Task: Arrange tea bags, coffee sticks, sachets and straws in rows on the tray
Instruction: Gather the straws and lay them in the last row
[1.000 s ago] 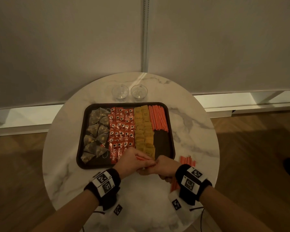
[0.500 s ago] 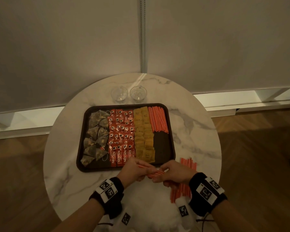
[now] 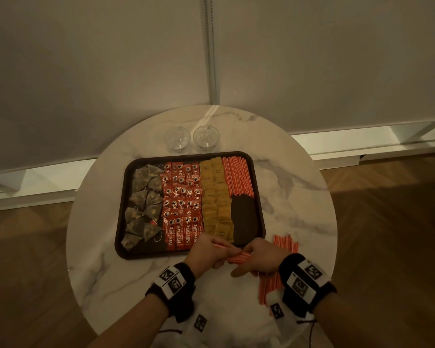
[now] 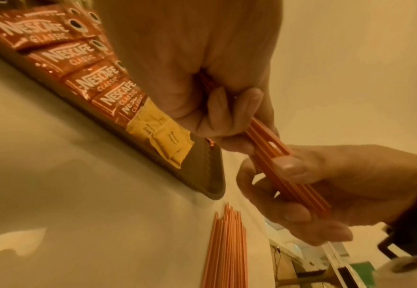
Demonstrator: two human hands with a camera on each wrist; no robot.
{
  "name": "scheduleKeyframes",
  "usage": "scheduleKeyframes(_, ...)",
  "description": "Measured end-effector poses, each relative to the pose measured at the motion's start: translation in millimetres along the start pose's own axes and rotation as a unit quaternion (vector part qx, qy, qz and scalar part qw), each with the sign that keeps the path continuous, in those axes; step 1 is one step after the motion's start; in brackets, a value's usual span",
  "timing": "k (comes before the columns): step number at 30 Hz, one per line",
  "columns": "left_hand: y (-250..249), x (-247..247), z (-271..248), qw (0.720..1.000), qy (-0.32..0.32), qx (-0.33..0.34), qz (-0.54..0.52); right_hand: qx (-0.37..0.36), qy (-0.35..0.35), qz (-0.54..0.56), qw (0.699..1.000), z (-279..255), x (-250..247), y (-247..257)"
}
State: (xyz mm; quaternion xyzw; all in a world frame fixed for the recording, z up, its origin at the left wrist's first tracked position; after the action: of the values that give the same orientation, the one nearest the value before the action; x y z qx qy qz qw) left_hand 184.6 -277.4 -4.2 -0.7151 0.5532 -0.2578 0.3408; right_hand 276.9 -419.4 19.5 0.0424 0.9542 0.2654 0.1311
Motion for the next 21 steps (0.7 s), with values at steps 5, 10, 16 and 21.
scheduleKeyframes(5,4,-16,7,0.999,-0.038,-0.008,-0.03,-0.003,-0.022,0.016,1.0,2,-25,-6)
scheduleKeyframes(10,2,-21,18,0.999,-0.046,0.004,-0.008,-0.042,-0.062,0.206,0.976,10,-10,-14)
scheduleKeyframes(16,-13,-9,33,0.996,-0.039,0.05,0.056,-0.062,-0.17,0.277,0.943,10,7,-5)
scheduleKeyframes(21,-27,-1,45,0.994,-0.088,0.063,0.03,-0.082,-0.203,0.321,0.921,11,6,0)
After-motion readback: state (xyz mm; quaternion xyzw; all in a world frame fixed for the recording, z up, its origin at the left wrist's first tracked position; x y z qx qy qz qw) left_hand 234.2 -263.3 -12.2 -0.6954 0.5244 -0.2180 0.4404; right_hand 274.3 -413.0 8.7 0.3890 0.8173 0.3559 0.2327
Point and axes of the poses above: each hand's wrist, its own z-axis towards the middle knuckle, its own x-axis out of the palm, y = z × x, the point moved 2 cm from there along z, towards the middle knuckle, and after that the axes turned 4 degrees about -y, right-handed, at the moved point
